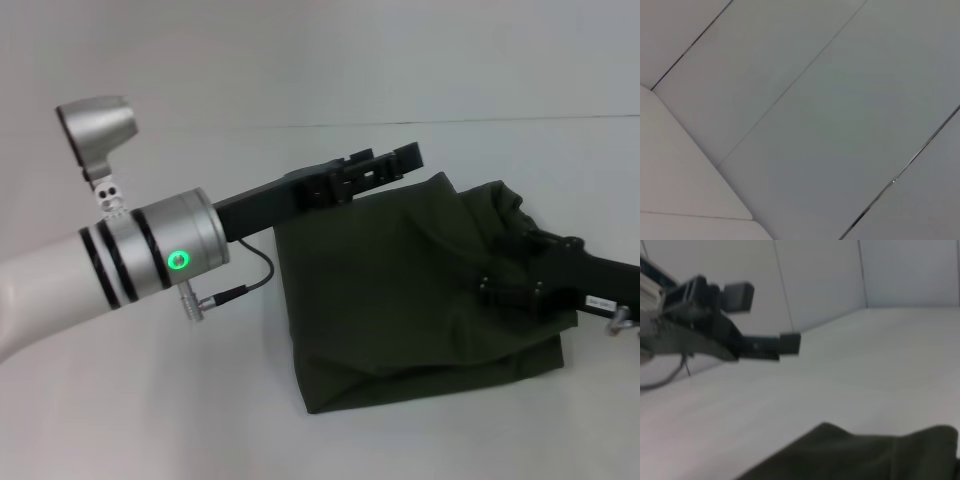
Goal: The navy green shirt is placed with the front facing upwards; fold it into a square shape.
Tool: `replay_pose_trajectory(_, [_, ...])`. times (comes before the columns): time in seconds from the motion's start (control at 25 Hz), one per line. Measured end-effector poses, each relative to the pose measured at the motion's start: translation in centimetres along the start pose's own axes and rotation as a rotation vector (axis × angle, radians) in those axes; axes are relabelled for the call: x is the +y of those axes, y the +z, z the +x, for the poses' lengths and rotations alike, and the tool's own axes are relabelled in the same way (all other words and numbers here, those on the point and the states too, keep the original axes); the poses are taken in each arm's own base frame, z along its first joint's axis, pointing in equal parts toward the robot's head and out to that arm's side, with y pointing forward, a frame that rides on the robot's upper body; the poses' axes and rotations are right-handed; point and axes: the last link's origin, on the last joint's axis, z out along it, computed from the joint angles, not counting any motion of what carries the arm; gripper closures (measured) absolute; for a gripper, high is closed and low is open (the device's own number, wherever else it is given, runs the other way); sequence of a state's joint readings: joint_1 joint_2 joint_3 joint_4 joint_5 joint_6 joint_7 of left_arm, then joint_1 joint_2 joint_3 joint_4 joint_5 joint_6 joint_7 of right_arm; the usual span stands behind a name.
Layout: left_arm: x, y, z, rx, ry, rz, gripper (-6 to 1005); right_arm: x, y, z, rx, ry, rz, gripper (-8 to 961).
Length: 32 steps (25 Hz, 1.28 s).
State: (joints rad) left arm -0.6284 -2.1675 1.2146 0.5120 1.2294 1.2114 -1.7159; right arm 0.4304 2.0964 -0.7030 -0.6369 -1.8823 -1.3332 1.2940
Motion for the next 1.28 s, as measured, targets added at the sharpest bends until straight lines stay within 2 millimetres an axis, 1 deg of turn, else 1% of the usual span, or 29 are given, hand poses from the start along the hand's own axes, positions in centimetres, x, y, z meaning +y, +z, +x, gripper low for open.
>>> replay_pose_trajectory(0.12, [-0.1, -0.7, 0.1, 0.02, -0.009, -0.002, 47, -0.4, 0.4, 0.6, 0.045, -0.005, 0.032, 69])
replay_pose_trajectory(0.28, [-0.4, -1.3, 0.0, 0.034, -0.016, 0.011, 48, -0.9, -0.6, 1.9, 0.071, 0.007, 0.093, 71])
replay_pose_trajectory(0.48, [-0.4, -1.3, 0.0, 0.034, -0.015, 0.01, 48, -1.5, -2.1, 3.5, 0.099, 0.006, 0.164, 73])
replay_pose_trajectory(0.6, [-0.3, -1.2, 0.1, 0.033, -0.012, 0.007, 48, -1.7, -2.9, 4.0, 0.086, 0.015, 0.198, 73])
replay_pose_trajectory(0.8, [-0.3, -1.0, 0.2, 0.035, -0.01, 0.006, 48, -2.3, -3.4, 4.9, 0.07, 0.061, 0.264, 72])
replay_pose_trajectory(0.96, [-0.3, -1.0, 0.3, 0.037, -0.007, 0.006, 48, -2.1, -3.5, 4.0, -0.003, 0.07, 0.25, 72])
replay_pose_trajectory(1.08, [-0.4, -1.2, 0.5, 0.05, -0.006, 0.011, 47, -1.7, -3.0, 2.5, -0.079, 0.059, 0.206, 73])
replay_pose_trajectory(1.16, [-0.5, -1.3, 0.6, 0.056, -0.002, 0.013, 47, -1.6, -2.1, 1.3, -0.103, 0.042, 0.175, 73])
replay_pose_trajectory(1.28, [-0.5, -1.4, 0.6, 0.059, 0.003, 0.014, 47, -1.1, -0.1, 0.2, -0.099, 0.019, 0.114, 74])
